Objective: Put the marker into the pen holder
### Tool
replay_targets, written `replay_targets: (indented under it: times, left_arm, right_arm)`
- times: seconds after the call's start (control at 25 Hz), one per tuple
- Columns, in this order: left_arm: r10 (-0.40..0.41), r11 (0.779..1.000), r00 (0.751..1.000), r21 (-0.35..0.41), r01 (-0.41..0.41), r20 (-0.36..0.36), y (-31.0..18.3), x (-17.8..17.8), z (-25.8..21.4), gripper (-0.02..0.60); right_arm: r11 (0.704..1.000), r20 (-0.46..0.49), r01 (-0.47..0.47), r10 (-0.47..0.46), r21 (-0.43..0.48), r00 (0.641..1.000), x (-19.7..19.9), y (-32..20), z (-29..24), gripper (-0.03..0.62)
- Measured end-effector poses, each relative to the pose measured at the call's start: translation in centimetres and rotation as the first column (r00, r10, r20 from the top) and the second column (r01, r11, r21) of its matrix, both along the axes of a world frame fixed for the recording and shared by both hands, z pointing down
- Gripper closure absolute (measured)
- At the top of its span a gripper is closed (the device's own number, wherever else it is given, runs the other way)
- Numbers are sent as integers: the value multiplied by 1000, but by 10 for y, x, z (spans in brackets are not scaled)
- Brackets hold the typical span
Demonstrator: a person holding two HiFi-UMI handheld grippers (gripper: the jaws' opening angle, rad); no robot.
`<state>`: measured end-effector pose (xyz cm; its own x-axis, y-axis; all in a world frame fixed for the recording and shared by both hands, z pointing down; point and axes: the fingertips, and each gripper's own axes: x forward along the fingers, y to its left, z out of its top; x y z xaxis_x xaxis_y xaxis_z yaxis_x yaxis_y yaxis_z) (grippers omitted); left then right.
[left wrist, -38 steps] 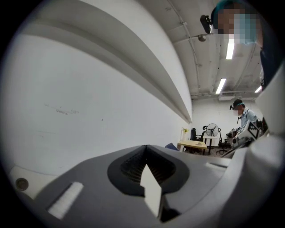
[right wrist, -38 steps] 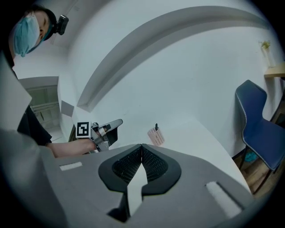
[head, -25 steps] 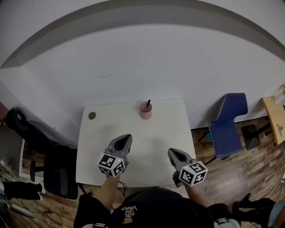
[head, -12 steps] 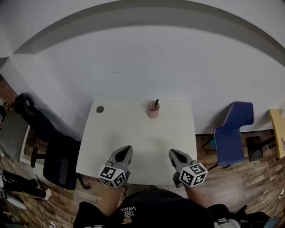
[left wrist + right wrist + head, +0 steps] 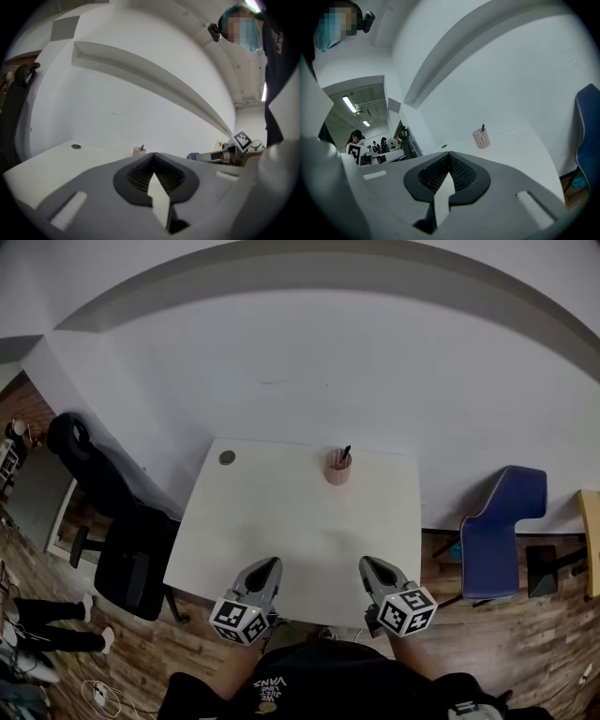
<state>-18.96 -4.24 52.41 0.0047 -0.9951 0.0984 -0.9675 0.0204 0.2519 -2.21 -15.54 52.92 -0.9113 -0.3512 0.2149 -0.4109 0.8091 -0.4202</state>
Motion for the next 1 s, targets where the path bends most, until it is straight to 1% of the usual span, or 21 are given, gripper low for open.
replay_targets:
  times: [0.2,0.52,1.0]
  left_arm:
    - [-31,1000,1000,1,31,-3,14,4,3,529]
    - [-69,997,997,15,69,-28,27,9,4,529]
    - [-74,997,997,9,74,-34,23,13,6,529]
  right_arm:
    - [1000,-14,12,-12,8,1000,3,6,4,592]
    - [1000,-21,3,-3,17,1000,10,6,8,592]
    - [1000,-25,5,-4,17,1000,10,1,10,592]
